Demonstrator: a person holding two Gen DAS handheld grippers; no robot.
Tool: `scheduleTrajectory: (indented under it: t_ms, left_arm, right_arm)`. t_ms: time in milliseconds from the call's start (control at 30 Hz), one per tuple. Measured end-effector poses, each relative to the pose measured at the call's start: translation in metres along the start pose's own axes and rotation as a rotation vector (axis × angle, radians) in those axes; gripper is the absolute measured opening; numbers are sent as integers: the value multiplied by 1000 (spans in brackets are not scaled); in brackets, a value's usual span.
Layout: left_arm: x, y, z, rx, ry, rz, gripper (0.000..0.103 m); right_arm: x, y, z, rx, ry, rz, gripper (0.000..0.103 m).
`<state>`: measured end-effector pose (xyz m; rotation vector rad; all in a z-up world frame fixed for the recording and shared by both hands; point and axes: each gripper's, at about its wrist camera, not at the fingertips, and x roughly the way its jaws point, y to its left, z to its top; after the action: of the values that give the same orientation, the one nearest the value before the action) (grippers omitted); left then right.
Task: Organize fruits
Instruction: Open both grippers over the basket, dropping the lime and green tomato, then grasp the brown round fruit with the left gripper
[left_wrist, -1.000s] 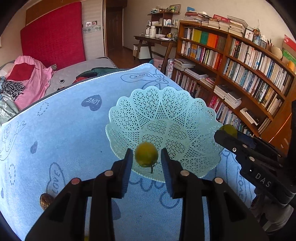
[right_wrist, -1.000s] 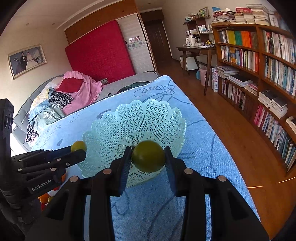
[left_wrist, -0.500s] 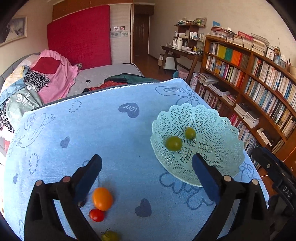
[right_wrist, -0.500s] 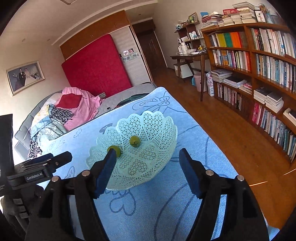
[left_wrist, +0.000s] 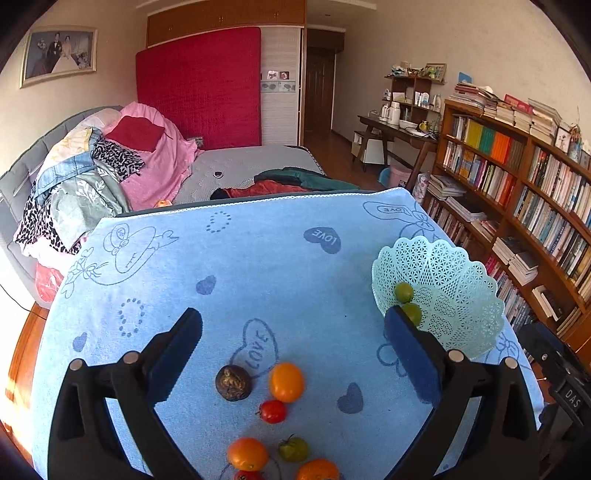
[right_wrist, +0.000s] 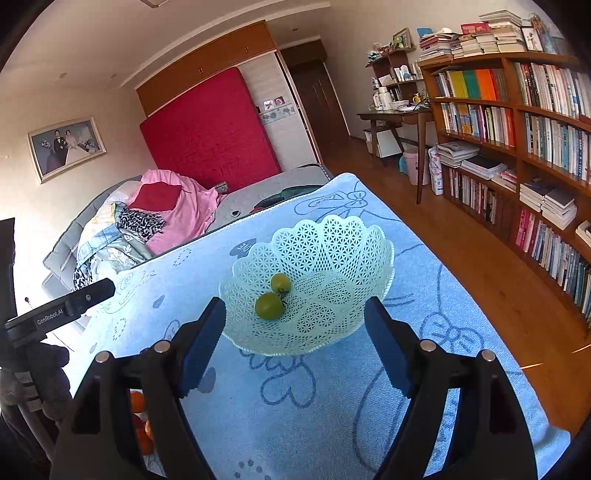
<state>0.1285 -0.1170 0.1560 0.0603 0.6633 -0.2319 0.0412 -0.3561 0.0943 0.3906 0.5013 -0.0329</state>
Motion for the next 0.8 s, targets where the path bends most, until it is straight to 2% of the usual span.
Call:
scheduleTrajectory:
  t_ms: [433, 800]
  left_arm:
    - [-10, 42, -20, -60, 33, 42, 98]
    - [11, 71, -42, -102, 114, 71, 98]
  right_arm:
    - [4, 32, -16, -33, 58, 44, 80]
    - [21, 64, -45, -82, 155, 95, 80]
